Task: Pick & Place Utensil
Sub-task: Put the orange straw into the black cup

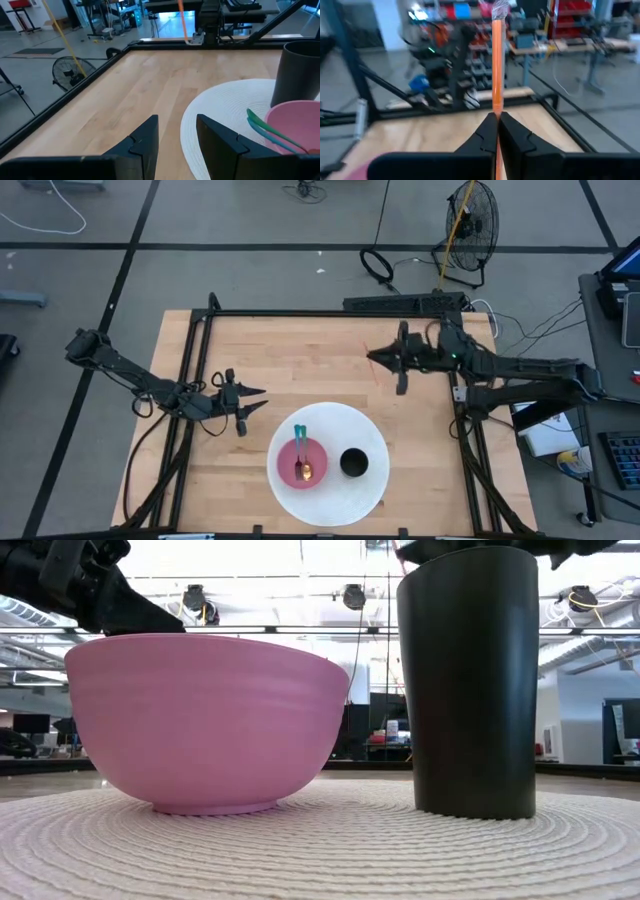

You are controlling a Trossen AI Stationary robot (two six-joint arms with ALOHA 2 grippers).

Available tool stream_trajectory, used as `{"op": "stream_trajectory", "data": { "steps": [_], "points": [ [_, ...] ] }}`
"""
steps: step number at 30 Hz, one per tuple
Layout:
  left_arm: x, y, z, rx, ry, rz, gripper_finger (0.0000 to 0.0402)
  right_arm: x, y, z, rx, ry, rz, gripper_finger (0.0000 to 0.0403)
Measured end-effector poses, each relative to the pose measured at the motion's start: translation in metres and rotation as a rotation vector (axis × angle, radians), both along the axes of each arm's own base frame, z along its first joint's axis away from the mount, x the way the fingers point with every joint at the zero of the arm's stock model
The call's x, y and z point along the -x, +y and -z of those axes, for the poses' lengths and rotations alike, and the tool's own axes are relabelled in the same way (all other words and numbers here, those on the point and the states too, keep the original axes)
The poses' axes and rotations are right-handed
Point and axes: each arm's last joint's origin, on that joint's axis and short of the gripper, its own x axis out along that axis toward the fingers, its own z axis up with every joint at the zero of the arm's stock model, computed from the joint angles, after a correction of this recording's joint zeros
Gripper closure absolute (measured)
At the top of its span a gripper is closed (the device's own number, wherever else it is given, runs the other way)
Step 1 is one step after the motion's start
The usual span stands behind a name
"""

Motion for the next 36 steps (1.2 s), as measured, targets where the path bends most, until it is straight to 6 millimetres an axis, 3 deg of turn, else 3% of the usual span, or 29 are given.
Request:
{"op": "stream_trajectory", "data": {
  "steps": [19,36],
  "points": [
    [0.0,0.0,-0.001,0.025,-0.02,-0.003,0.0266,0.007,0.056,-0.02,0.029,-0.3,-0.269,0.0403],
    [-0.001,0.0,-0.003,0.057,-0.04,-0.007,0.0266,-0.014,0.114,-0.011,0.024,-0.414,-0.495,0.0403]
  ]
}}
